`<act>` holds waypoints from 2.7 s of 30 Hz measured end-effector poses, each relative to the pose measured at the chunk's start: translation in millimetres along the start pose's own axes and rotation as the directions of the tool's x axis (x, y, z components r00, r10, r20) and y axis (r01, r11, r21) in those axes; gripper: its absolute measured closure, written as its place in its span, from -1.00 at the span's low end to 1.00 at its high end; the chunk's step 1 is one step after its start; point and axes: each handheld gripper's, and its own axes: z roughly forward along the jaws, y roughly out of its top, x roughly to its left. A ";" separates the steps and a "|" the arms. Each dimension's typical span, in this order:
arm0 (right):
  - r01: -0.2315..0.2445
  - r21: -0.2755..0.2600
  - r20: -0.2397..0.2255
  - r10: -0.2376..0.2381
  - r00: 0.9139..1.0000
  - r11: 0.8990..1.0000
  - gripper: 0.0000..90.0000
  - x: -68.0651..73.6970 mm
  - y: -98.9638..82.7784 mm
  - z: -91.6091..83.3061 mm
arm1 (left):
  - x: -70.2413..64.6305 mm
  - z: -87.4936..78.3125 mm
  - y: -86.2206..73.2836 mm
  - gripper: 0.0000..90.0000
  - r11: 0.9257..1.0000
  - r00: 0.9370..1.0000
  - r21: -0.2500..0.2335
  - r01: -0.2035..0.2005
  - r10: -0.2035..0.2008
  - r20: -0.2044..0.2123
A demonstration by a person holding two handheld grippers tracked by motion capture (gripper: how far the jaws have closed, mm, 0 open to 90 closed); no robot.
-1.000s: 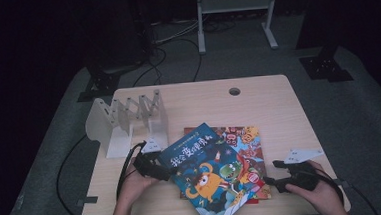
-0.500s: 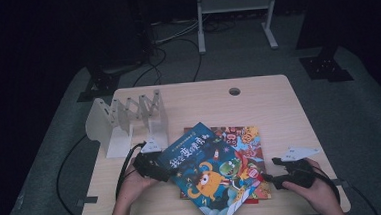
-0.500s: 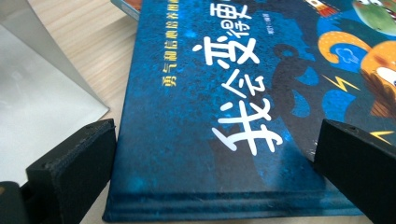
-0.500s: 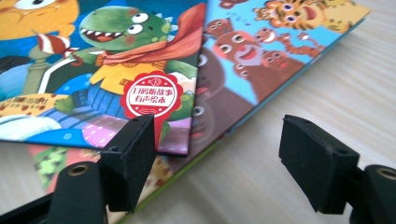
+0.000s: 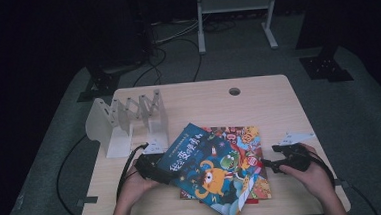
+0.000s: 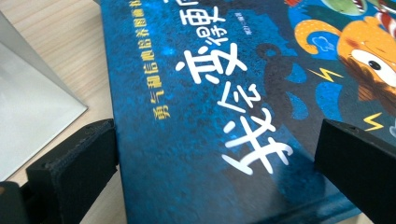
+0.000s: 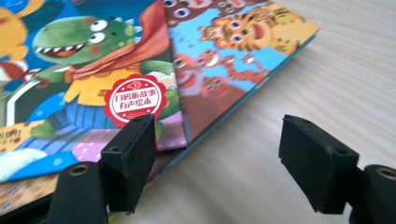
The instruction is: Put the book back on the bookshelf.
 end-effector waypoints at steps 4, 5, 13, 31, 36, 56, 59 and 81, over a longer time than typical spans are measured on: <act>-0.010 0.002 0.019 0.010 1.000 1.000 -0.38 -9.6 7.7 6.5 | -1.7 -0.4 -1.9 -1.00 1.000 1.000 -0.002 0.003 -0.003 0.010; -0.015 0.003 0.025 0.014 1.000 1.000 -0.38 -12.0 9.9 8.6 | -3.3 -0.8 -2.1 -1.00 1.000 1.000 0.000 0.000 0.000 0.014; -0.018 0.023 0.074 0.017 0.997 1.000 -0.37 -29.1 31.6 25.1 | -10.6 -2.3 -3.7 -1.00 1.000 1.000 0.003 -0.014 0.013 0.024; -0.068 -0.014 0.080 0.069 0.994 0.998 -0.35 -43.4 43.7 28.1 | -21.7 -1.1 -4.6 -1.00 0.999 0.999 -0.029 -0.020 0.021 0.050; -0.066 -0.040 0.017 0.067 0.998 0.997 -0.36 -30.1 37.5 21.2 | -15.0 -9.2 -5.8 -1.00 0.998 1.000 -0.055 -0.006 0.007 0.018; -0.034 -0.013 -0.086 0.033 0.996 0.999 -0.37 -12.7 41.0 45.5 | 9.2 -29.6 -19.2 -1.00 0.995 0.997 -0.083 0.063 -0.066 -0.034; -0.022 -0.017 -0.101 0.021 0.995 1.000 -0.36 -7.9 45.5 50.8 | 9.7 -27.2 -20.6 -1.00 0.995 0.997 -0.074 0.071 -0.074 -0.030; -0.003 -0.020 -0.116 0.000 0.993 1.000 -0.37 -0.2 50.5 56.9 | -1.4 -11.1 -17.8 -1.00 0.999 0.996 -0.021 0.031 -0.029 0.081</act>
